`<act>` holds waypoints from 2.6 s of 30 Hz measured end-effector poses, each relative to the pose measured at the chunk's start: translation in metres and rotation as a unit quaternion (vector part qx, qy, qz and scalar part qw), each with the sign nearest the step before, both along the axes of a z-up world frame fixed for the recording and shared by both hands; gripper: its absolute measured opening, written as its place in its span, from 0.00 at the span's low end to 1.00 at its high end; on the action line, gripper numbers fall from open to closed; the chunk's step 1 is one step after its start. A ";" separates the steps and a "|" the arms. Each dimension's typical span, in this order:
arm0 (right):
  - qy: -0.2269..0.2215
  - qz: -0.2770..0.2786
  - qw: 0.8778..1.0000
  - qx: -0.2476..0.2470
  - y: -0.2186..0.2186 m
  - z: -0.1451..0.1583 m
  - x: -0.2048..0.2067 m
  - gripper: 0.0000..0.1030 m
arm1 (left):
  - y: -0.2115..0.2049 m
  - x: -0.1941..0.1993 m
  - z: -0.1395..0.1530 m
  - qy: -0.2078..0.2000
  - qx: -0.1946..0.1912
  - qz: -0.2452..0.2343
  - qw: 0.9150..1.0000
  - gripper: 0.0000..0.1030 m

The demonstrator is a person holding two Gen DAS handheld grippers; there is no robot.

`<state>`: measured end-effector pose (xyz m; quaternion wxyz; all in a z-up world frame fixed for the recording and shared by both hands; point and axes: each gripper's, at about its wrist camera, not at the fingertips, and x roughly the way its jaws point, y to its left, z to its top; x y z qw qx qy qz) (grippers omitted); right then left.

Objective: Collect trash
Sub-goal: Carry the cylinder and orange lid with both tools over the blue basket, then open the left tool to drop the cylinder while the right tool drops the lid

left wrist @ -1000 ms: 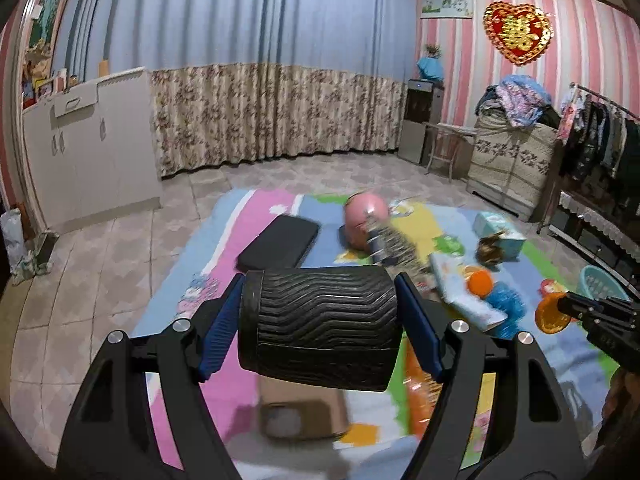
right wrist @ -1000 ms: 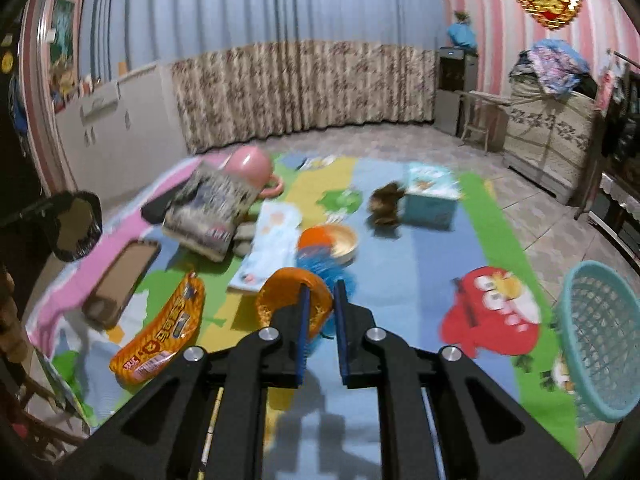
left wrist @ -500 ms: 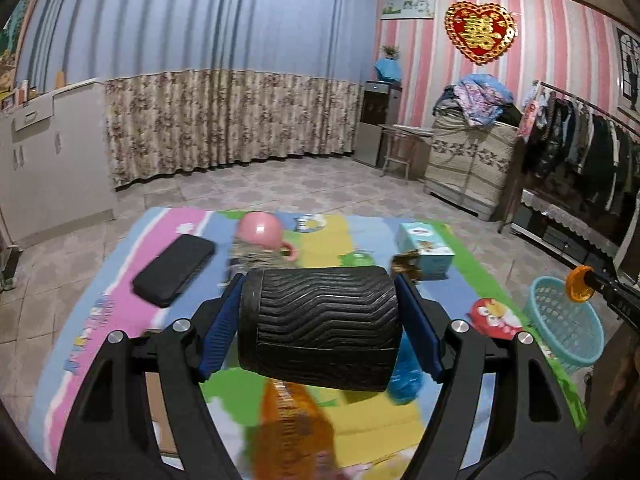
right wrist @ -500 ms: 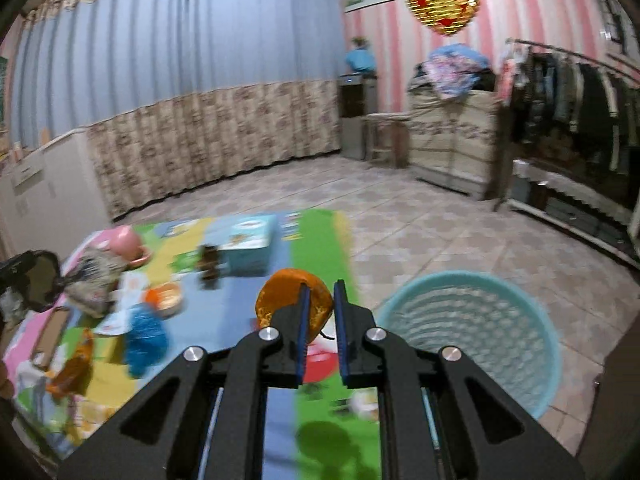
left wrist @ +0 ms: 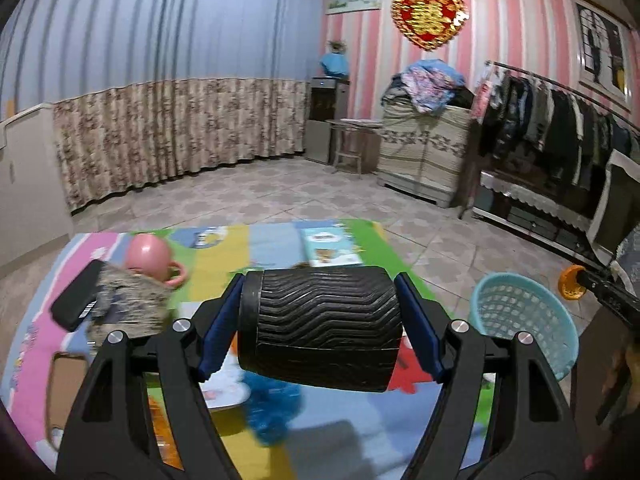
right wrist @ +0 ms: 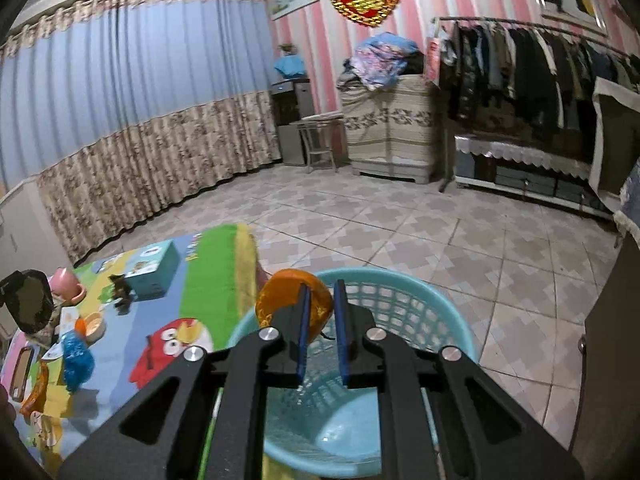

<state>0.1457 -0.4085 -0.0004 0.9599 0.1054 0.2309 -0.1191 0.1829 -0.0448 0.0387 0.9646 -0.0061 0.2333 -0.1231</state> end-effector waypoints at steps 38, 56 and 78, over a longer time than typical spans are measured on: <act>0.026 -0.067 0.995 0.064 -0.078 -0.038 0.004 0.12 | -0.264 0.045 -0.062 0.055 0.019 -0.184 0.981 0.70; 0.042 -0.060 0.996 0.055 -0.079 -0.048 0.014 0.12 | -0.236 0.051 -0.045 0.029 0.038 -0.131 0.990 0.92; 0.041 -0.072 0.995 0.051 -0.062 -0.052 0.029 0.82 | -0.170 0.043 -0.043 0.032 0.025 -0.081 0.996 0.95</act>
